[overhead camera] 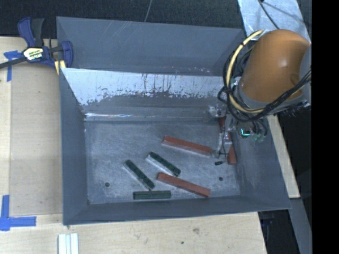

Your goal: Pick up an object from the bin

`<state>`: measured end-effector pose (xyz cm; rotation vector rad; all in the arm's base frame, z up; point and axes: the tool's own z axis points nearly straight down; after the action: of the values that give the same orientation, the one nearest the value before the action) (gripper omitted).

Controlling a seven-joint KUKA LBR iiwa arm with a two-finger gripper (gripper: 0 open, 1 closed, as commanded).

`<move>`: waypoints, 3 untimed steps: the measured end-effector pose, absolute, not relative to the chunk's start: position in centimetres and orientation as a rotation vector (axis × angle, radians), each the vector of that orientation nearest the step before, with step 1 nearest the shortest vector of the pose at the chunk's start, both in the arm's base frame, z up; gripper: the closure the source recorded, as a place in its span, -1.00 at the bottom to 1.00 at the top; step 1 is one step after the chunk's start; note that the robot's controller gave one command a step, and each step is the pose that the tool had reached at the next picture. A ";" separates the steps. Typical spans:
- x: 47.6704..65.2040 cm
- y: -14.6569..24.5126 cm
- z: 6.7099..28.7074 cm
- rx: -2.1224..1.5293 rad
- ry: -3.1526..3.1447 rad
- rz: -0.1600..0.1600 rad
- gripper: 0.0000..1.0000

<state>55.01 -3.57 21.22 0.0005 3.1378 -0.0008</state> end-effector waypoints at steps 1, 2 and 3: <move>55.4 -4.6 17.2 0.121 3.130 0.000 -1.00; 55.1 -4.4 8.6 0.332 3.126 0.003 -1.00; 57.3 -7.6 7.2 0.269 3.122 0.000 1.00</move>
Offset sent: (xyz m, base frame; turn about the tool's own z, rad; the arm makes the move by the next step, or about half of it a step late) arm -0.0064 0.0001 -0.1166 0.2368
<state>57.27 -7.62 7.19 0.2691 3.1217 -0.0004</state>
